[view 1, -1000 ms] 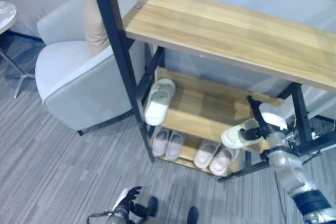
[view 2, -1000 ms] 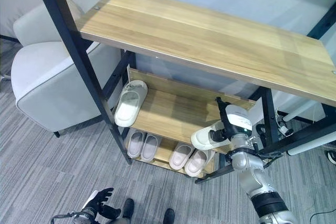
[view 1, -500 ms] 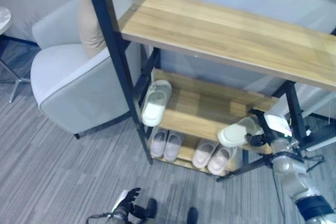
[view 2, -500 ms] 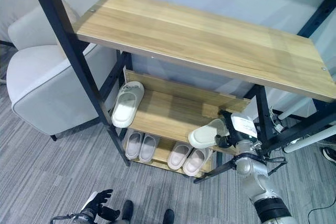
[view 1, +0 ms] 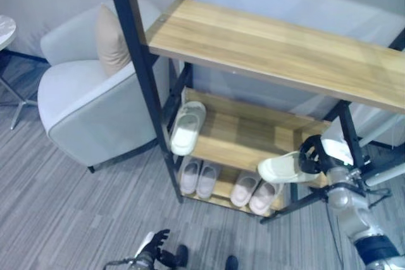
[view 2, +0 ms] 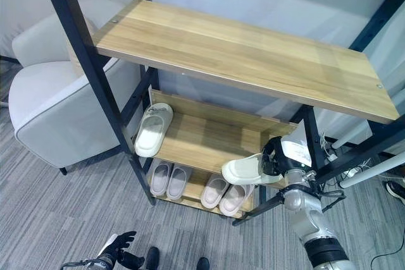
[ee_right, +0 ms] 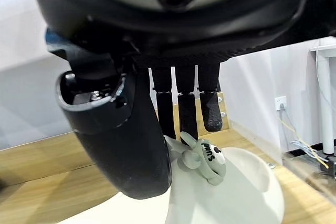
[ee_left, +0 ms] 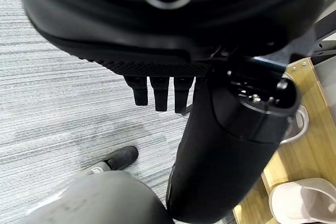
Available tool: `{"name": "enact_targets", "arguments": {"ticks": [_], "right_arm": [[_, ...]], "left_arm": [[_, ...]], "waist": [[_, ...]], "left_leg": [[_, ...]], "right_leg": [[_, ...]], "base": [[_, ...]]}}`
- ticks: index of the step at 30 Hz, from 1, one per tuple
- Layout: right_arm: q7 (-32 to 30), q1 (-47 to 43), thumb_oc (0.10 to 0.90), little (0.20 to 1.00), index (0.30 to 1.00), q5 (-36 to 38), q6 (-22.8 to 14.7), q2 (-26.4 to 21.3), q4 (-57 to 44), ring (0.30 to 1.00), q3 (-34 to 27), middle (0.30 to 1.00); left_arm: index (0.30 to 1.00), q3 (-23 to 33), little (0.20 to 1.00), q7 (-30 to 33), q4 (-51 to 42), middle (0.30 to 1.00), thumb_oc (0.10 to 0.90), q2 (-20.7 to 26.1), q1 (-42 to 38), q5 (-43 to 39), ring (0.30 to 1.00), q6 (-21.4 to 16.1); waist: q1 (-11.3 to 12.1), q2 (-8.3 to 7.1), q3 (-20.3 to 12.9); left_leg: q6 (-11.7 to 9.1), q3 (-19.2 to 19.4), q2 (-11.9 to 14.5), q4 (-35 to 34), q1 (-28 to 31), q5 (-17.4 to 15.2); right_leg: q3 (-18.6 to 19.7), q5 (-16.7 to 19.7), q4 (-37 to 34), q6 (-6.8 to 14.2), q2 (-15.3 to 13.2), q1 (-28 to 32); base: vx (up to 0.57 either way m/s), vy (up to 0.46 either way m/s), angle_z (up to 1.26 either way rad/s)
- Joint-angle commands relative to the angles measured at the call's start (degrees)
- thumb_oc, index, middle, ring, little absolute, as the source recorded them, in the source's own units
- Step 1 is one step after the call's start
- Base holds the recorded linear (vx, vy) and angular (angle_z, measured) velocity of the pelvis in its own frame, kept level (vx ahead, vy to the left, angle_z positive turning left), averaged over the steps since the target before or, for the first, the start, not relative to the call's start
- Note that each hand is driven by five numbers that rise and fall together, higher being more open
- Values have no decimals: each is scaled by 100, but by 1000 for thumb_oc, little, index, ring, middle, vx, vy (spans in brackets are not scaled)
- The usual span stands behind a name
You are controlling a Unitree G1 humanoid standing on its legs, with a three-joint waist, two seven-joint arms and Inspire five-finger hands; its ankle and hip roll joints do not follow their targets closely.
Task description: Arrange the slippers neatly on the shoe rack.
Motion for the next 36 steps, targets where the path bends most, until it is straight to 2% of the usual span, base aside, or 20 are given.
{"name": "enact_targets", "arguments": {"ticks": [1,2,3,4,5,7,10,11,22,24,25,27,36], "right_arm": [[-144,-656,400,300,300,2,-242,-173,-264,300,-67,300],[-125,-690,551,526,526,-6,-239,-167,-256,526,-29,526],[-106,-694,656,684,684,-27,-229,-156,-257,684,-14,684],[-106,-701,656,684,684,-30,-223,-153,-257,684,-3,684],[-112,-693,800,900,900,-29,-216,-150,-251,900,-12,900],[-119,-637,800,900,900,-49,-200,-161,-282,900,-54,900],[-129,-566,800,900,900,-54,-180,-152,-312,900,-106,900],[-153,-508,800,900,900,-73,-159,-123,-340,900,-150,900],[-190,-18,800,900,900,-355,92,131,-624,900,-408,900],[-196,91,800,900,900,-387,137,189,-630,900,-450,900],[-200,138,800,900,900,-395,147,206,-628,900,-466,900],[-218,186,800,900,900,-402,155,212,-662,900,-497,900],[-362,161,800,900,900,-233,-168,220,-1081,900,-521,900]], "left_arm": [[900,-181,900,77,256,900,800,-259,-196,115,900,-142],[900,-178,900,78,275,900,800,-259,-196,114,900,-144],[900,-174,900,83,287,900,800,-261,-204,117,900,-141],[900,-171,900,90,305,900,800,-260,-210,117,900,-137],[900,-156,900,100,330,900,800,-266,-216,115,900,-131],[900,-133,900,111,343,900,800,-267,-218,123,900,-124],[900,-127,900,107,344,900,800,-270,-206,128,900,-123],[900,-127,900,112,363,900,800,-280,-203,145,900,-115],[900,-87,900,142,346,900,800,-346,-192,180,900,-38],[900,-78,900,137,361,900,800,-360,-186,197,900,-20],[900,-62,900,138,364,900,800,-365,-184,200,900,-14],[900,-59,900,144,348,900,800,-367,-170,202,900,-12],[900,-32,900,208,412,900,800,-366,-160,227,900,-68]], "waist": [[208,42,-126],[214,37,-120],[217,34,-117],[224,29,-116],[224,24,-113],[222,11,-98],[212,13,-121],[202,14,-104],[126,80,-131],[110,93,-121],[104,101,-139],[99,102,-126],[84,101,-116]], "left_leg": [[-151,324,60,-17,416,-854],[-153,319,63,-17,415,-851],[-156,317,62,-17,412,-849],[-157,316,60,-17,412,-848],[-157,314,60,-17,408,-847],[-147,308,48,-17,374,-770],[-153,307,56,-17,404,-851],[-140,315,38,-17,368,-774],[-115,332,26,-17,429,-873],[-104,338,11,-17,409,-808],[-109,338,20,-17,434,-881],[-101,347,6,-17,411,-813],[-97,368,3,-17,433,-882]], "right_leg": [[66,-352,19,511,-294,107],[65,-352,21,509,-294,106],[62,-353,22,507,-294,109],[58,-353,23,505,-294,109],[53,-351,23,504,-297,110],[36,-287,34,499,-314,70],[45,-348,30,505,-303,100],[42,-283,40,499,-318,64],[75,-325,32,507,-322,89],[79,-268,44,503,-340,59],[84,-322,32,513,-332,88],[81,-265,41,509,-347,57],[129,-274,40,528,-343,53]], "base": [[0,0,0],[0,0,0],[0,0,0],[0,0,0],[0,0,0],[-19,1,0],[7,3,0],[52,0,0],[3,3,0],[-19,10,-1],[44,8,-2],[-21,8,-2],[3,4,-1]]}}
